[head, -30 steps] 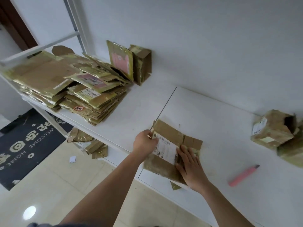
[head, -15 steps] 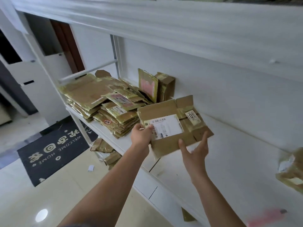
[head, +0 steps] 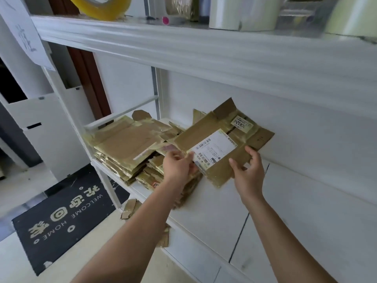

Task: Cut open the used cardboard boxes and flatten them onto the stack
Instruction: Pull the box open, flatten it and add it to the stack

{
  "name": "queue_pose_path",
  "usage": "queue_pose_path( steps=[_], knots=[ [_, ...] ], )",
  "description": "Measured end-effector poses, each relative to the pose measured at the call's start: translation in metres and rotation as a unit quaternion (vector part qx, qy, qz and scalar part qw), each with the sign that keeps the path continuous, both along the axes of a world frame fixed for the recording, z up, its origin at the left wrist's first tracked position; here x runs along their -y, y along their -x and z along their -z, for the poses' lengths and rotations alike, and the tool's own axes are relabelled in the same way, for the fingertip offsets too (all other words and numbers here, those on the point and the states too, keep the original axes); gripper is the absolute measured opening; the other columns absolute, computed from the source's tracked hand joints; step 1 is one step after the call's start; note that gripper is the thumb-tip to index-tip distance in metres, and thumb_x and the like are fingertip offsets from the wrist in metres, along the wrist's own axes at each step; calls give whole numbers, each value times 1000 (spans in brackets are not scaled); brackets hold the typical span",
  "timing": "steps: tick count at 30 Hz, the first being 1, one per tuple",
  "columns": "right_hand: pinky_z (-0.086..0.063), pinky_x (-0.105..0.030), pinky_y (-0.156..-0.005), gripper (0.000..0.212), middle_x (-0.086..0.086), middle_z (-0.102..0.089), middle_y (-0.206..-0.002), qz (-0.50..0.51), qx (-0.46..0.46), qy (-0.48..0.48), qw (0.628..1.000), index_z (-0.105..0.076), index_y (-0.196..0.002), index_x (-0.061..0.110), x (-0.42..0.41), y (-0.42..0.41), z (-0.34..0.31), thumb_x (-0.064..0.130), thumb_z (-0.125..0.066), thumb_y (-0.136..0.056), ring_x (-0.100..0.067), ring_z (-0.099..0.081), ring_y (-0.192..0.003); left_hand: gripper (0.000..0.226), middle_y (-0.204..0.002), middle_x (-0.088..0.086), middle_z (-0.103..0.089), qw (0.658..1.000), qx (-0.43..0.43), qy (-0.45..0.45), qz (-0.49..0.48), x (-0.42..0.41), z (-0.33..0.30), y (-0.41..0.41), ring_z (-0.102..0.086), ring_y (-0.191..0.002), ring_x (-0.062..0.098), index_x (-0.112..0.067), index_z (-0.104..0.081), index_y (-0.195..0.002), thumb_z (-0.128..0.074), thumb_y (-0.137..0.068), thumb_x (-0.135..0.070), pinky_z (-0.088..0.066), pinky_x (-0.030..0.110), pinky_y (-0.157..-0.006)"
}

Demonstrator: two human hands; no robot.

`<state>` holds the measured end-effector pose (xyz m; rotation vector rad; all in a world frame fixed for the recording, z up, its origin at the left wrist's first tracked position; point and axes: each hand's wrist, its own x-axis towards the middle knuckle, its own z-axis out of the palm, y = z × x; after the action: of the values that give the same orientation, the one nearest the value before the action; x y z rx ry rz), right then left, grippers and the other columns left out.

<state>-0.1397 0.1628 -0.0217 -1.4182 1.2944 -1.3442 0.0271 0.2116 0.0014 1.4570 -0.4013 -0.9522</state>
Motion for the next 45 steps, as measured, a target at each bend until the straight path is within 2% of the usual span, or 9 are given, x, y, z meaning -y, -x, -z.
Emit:
queue_pose_path(
  steps=[6,10,11,12,18,22,26,37,45],
  knots=[
    [-40,-31,-111,56,3,-47,-146,13,-25,47,998,-45,-144,20,55,-81,-28,12,-66,-93,-14,-42,-137,63,-88,12,-67,996,82,31,31,52,-26,-86,-63,-65,21,-26,-28,-136,-69,-90,-14,-61,45,-72],
    [-35,4,-83,55,17,-50,-134,51,-40,114,991,-46,-145,19,82,-107,-34,7,-64,-94,22,-45,-114,74,-99,20,-67,989,112,46,83,84,-28,-117,-61,-77,26,-38,-25,-145,-69,-90,-15,-58,51,-82],
    [-34,6,-80,54,16,-52,-130,63,-46,120,990,-46,-144,19,88,-109,-33,6,-63,-94,-3,-7,-99,70,-99,17,-65,987,119,47,96,93,-27,-122,-60,-77,25,-38,-29,-144,-68,-91,-16,-58,51,-82],
    [-33,7,-81,54,11,-54,-134,73,-60,118,988,-47,-144,19,96,-111,-32,6,-63,-94,24,-24,-95,65,-104,12,-62,984,136,40,109,102,-25,-125,-61,-81,25,-39,-33,-144,-66,-92,-17,-57,52,-83],
    [-43,-24,-96,56,-5,-50,-145,20,-198,-89,976,-43,-147,21,117,-115,-7,15,-63,-95,-21,-50,-130,46,-152,1,-25,866,471,-45,162,125,8,-142,-24,-138,28,-33,-45,-143,-53,-97,-34,-27,46,-112],
    [-41,-23,-84,59,1,-53,-103,-11,-203,-110,973,-41,-149,22,95,-120,20,9,-62,-95,-14,-47,-93,44,-152,-1,-37,814,507,-67,275,111,33,-146,-39,-135,25,-24,-50,-142,-53,-98,-33,-34,43,-112],
    [-42,-5,-50,60,-9,-51,-143,-25,-210,-123,970,-43,-147,23,83,-127,19,6,-62,-93,-1,-54,-67,37,-134,5,-43,804,535,-94,242,101,44,-147,-43,-121,29,-23,-58,-130,-57,-95,-35,-42,43,-100],
    [-59,-29,-67,54,2,-60,-116,-130,-196,-256,937,-49,-143,15,58,-133,3,6,-62,-91,-17,-66,-89,54,-132,17,-49,796,486,-255,257,91,9,-171,-45,-123,34,-9,-47,-133,-68,-88,-32,-43,43,-102],
    [-45,-43,-102,58,-10,-50,-142,-19,-315,-82,945,-37,-149,17,88,-105,-11,48,-44,-100,-27,-51,-124,28,-104,14,-66,962,112,-149,199,82,-20,-197,-65,-80,27,-13,-56,-118,-61,-93,-1,-56,39,-58]
  ],
)
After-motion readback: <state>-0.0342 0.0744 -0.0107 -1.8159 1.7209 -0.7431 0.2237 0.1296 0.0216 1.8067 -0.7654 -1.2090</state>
